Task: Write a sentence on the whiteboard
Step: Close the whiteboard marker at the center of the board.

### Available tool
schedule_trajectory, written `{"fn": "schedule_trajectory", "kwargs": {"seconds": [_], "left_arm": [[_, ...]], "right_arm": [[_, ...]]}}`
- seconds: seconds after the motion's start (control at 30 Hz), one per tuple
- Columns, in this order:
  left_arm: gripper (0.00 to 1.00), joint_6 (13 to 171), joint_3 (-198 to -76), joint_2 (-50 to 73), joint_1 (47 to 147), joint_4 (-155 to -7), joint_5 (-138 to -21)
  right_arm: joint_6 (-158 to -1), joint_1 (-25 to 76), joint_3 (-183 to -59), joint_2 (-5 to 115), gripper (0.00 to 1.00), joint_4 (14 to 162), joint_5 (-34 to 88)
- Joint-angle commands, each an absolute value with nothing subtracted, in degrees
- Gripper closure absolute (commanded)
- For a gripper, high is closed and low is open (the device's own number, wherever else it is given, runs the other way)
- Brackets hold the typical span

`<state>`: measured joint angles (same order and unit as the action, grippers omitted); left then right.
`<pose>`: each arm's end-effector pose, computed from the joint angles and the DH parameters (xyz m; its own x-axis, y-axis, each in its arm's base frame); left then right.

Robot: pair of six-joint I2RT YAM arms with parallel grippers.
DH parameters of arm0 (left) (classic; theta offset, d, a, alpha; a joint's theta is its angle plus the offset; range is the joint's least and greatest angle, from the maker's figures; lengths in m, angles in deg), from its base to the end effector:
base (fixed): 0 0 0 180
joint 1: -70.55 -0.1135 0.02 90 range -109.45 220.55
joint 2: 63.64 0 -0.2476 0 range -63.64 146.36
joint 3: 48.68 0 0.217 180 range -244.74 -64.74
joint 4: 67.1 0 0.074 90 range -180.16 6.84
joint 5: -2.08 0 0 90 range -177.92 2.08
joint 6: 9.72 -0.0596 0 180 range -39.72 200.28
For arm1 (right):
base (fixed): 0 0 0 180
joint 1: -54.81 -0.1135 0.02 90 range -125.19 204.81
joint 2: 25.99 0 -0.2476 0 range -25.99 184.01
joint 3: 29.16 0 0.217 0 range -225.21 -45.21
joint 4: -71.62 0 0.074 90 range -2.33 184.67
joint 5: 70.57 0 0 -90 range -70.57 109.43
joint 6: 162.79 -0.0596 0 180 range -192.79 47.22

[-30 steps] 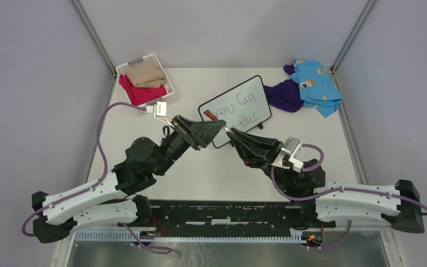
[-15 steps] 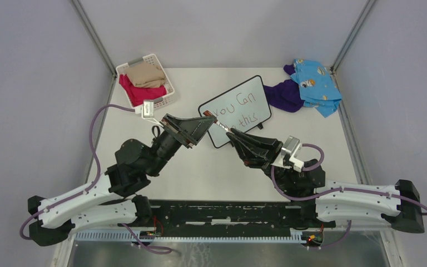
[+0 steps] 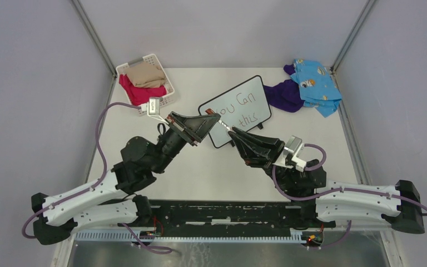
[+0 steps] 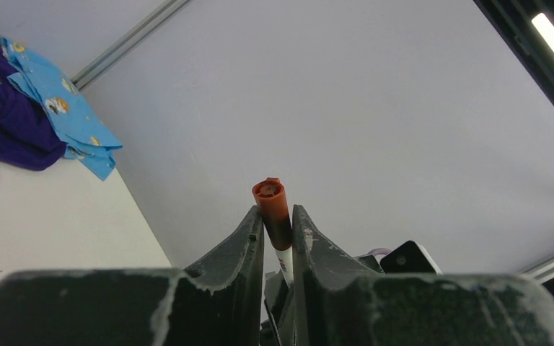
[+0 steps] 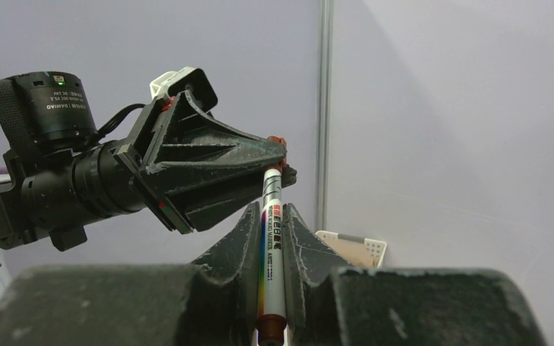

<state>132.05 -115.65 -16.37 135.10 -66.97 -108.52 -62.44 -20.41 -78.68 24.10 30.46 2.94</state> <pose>0.0956 -0.1521 0.4126 -0.4620 -0.7403 -0.4884 0.5495 0.1932 -0.8128 0.0617 0.1675 0.3866 0.3200 0.5375 -0.7802 -0.8281 0.5587 0.0452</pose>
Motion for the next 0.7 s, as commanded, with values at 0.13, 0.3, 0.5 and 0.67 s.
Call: {"fn": "schedule_trajectory", "kwargs": {"seconds": [0.13, 0.3, 0.5, 0.67], "left_arm": [[0.85, 137.9, -112.7, -12.1, 134.7, -61.5, -101.9], [0.75, 137.0, -112.8, -12.9, 134.8, -62.0, -102.4], [0.47, 134.6, -113.6, -16.2, 134.7, -65.4, -105.7], [0.38, 132.6, -114.5, -18.7, 134.4, -67.8, -107.6]], "right_arm": [[-62.3, -20.6, -79.3, 24.5, 1.0, 27.3, 3.0], [-61.7, -20.6, -79.9, 24.5, 1.0, 28.2, 3.1], [-61.5, -20.6, -79.8, 23.9, 1.0, 28.9, 3.2], [-61.7, -20.6, -79.8, 24.4, 1.0, 28.5, 3.5]]}}
